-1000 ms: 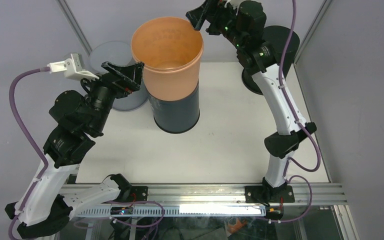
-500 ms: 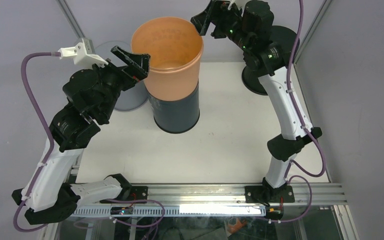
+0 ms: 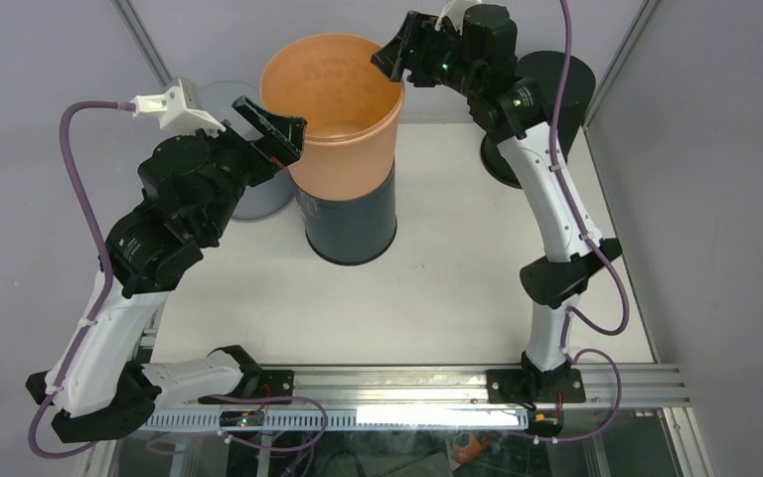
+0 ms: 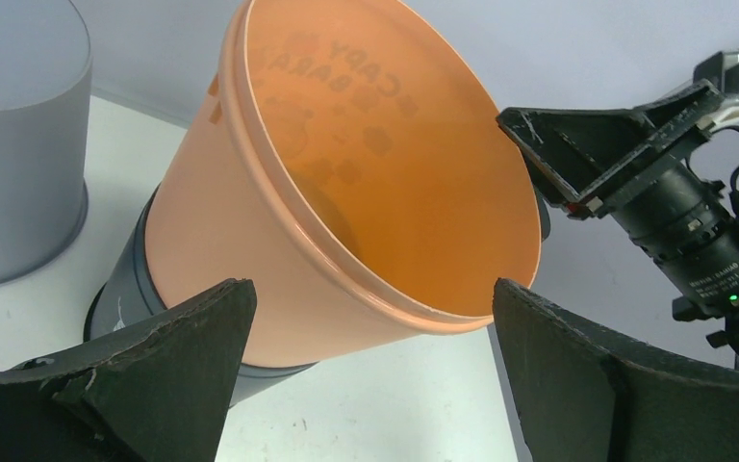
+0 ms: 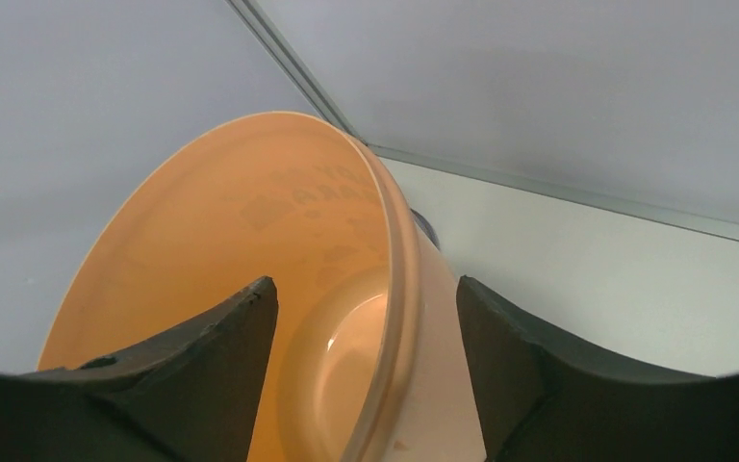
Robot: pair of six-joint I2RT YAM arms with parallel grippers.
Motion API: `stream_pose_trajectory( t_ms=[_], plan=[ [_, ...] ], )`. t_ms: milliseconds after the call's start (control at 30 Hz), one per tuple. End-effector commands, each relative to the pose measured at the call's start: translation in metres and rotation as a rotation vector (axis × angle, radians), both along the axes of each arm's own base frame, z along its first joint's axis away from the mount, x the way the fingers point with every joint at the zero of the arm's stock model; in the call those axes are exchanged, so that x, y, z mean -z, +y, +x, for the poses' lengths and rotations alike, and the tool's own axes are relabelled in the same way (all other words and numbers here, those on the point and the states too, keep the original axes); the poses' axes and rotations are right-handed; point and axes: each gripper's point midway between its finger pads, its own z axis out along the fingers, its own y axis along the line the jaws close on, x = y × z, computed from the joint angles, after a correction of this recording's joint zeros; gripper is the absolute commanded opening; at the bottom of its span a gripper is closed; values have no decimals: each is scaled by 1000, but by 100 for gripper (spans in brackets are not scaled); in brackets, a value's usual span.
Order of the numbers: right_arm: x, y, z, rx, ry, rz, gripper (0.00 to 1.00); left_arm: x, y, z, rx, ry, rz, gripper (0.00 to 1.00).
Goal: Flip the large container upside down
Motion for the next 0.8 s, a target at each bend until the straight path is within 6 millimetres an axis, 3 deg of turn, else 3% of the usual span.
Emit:
stream_pose_trajectory(
  t_ms=[0,200,500,767],
  plan=[
    [-14,5,-6,-44,-18,42,65,-5,-10,-2,50,-13,-36,99],
    [-8,10,-6,-68,-3,40,52,1,-15,3,56,6,-23,99],
    [-17,9,-10,-75,-24,52,34,18,-20,16,47,50,-15,95],
    [-18,10,-11,-86,-29,54,14,19,-18,22,37,41,-46,77]
  ],
)
